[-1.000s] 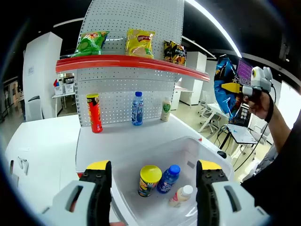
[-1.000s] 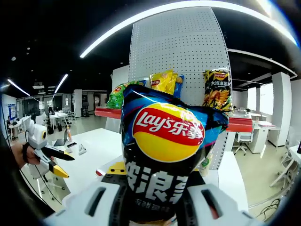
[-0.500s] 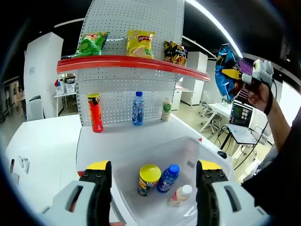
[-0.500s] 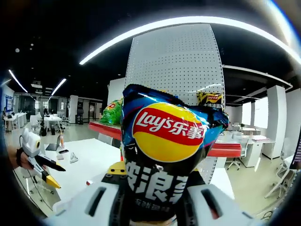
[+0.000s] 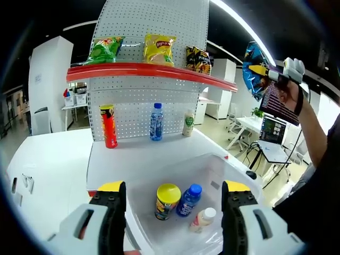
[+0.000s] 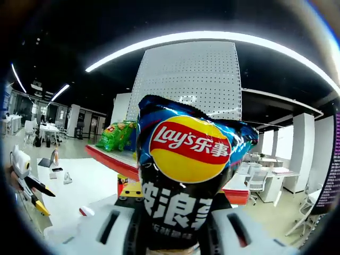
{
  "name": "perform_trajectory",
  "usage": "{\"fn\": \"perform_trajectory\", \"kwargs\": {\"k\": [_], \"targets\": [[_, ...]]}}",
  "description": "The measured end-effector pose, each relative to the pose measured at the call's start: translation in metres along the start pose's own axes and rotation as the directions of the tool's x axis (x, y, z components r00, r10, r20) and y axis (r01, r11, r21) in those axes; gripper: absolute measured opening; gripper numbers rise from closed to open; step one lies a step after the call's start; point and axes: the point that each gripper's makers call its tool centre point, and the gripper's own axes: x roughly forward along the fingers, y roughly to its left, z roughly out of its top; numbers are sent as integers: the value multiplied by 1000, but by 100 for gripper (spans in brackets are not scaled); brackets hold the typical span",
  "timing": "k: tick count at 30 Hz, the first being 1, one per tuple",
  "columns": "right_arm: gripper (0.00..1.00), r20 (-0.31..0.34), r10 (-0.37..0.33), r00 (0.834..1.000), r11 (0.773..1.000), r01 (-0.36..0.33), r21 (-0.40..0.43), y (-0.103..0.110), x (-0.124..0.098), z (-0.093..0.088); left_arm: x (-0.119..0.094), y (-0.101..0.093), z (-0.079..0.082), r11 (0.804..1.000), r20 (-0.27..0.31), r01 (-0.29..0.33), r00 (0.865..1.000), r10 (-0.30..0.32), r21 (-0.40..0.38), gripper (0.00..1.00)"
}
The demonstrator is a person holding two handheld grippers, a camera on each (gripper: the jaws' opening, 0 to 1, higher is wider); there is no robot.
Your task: Place the items from the shopping basket onto the snack and drink counter
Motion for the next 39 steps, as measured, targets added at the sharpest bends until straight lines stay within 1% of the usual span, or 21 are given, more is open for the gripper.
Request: {"fn": "perform_trajectory", "kwargs": {"k": [3, 11, 24, 32, 39], "targets": [[30, 14, -17, 1000, 1000, 17, -9, -7, 4, 8, -1, 0, 0, 1000, 0, -5, 1000, 5, 0, 72], [30, 35, -34, 999, 999, 36, -40, -21, 18, 26, -6, 0, -3, 1000, 4, -16, 1000, 16, -8, 72], [30, 70, -49, 996, 996, 54, -68, -36, 40, 47, -9, 2, -2, 999, 13, -30, 999, 30, -15, 72], [30, 90, -63, 994, 993, 72, -94, -47, 49, 61, -15, 6, -2, 999, 21, -47, 999, 47, -20, 72], [30, 98, -77, 992, 991, 87, -98, -59, 57, 68, -17, 5, -4, 998, 18, -52, 998, 53, -23, 72]]}}
